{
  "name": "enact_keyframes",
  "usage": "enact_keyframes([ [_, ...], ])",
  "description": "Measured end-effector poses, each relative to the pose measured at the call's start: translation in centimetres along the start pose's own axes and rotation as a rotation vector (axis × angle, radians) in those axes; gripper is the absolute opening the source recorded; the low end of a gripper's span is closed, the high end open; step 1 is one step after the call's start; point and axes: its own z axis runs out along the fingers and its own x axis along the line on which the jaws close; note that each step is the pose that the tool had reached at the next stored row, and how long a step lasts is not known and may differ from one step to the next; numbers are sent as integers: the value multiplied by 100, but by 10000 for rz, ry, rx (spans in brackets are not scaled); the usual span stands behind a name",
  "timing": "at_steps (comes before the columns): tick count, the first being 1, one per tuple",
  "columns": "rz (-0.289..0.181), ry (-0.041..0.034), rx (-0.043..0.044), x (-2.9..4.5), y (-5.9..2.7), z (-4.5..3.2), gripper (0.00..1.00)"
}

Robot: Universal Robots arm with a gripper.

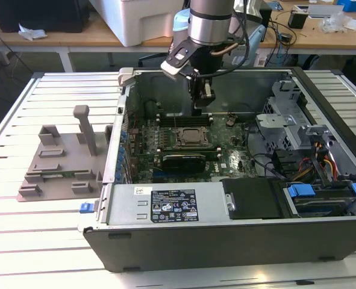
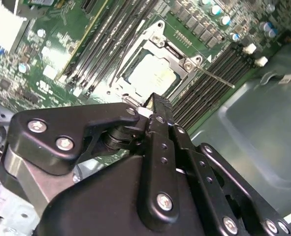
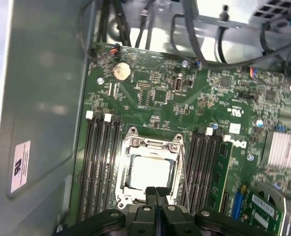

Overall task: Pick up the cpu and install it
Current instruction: 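Install the first cpu locking lever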

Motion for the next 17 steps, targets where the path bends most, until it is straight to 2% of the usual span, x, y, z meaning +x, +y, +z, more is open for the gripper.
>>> enact_keyframes([
  [4,-974,-54,-26,0,1,0,11],
  [5,-1340,-75,-37,0,1,0,11],
  [7,-1642,-91,-45,0,1,0,11],
  [10,-2575,-143,-70,0,1,0,11],
  [12,-2891,-161,-79,0,1,0,11],
  [14,-3748,-208,-102,0,1,0,11],
  [16,-5070,-282,-138,0,1,0,11],
  [17,-5475,-304,-150,0,1,0,11],
])
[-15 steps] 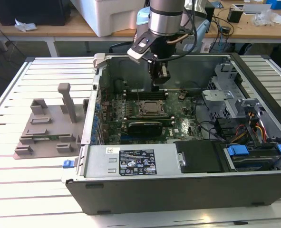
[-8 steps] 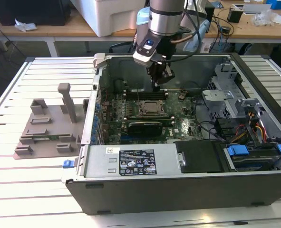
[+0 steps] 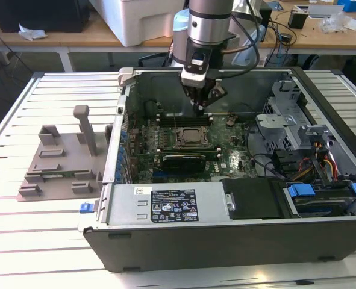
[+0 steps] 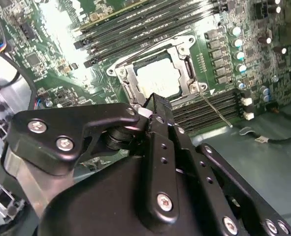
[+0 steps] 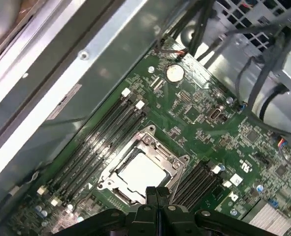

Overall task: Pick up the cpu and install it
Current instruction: 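Install the first cpu locking lever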

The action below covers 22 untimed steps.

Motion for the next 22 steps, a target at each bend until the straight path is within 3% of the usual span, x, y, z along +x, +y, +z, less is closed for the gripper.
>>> enact_keyframes([
  [3,-1547,-86,-42,0,0,0,11],
  [5,-2084,-116,-58,0,0,0,11],
  [22,-4434,-246,-122,0,0,0,11],
])
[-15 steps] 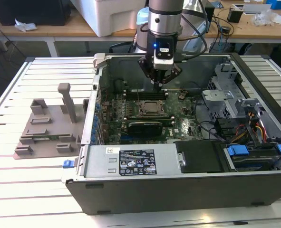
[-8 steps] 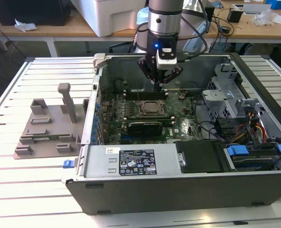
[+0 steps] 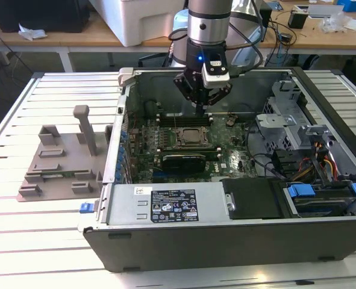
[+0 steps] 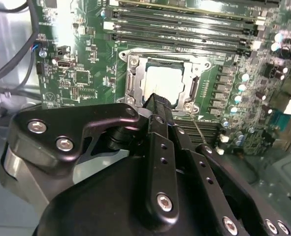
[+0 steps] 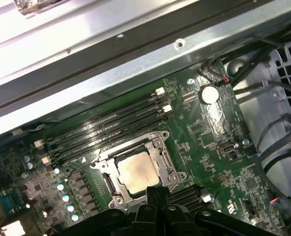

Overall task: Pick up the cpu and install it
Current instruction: 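Install the first cpu locking lever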

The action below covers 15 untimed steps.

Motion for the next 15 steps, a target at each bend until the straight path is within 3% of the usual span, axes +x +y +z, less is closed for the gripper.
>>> enact_keyframes([
  [15,-2014,-112,-55,0,0,0,11],
])
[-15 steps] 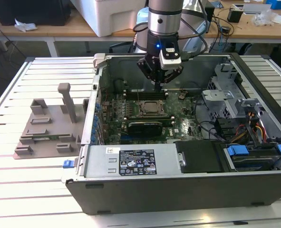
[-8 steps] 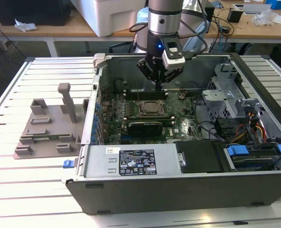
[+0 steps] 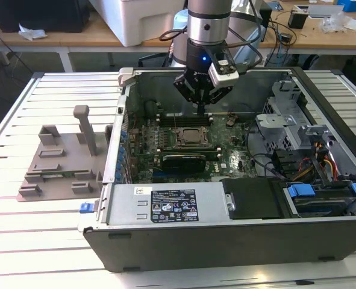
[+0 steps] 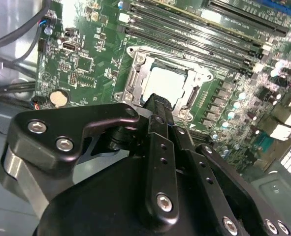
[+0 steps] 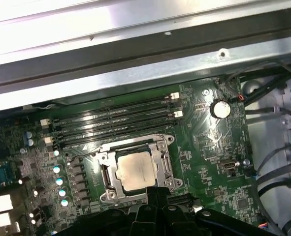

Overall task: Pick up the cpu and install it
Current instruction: 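Install the first cpu locking lever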

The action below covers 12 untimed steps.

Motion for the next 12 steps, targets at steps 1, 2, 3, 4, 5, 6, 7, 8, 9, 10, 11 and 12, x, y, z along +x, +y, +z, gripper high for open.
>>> enact_keyframes([
  [1,-106,-6,-3,0,0,0,11],
  [2,-262,-15,-7,0,0,0,11],
  [3,-427,-24,-11,0,0,0,11],
  [4,-532,-29,-14,0,0,0,11],
  [5,-746,-41,-20,0,0,0,11],
  [6,-853,-47,-23,0,0,0,11],
  [7,-956,-53,-26,0,0,0,11],
  [8,-1165,-64,-31,0,0,0,11],
  [9,-1330,-74,-36,0,0,0,11],
  [10,-1439,-80,-39,0,0,0,11],
  [11,-1544,-85,-42,0,0,0,11],
  [12,-1718,-95,-46,0,0,0,11],
])
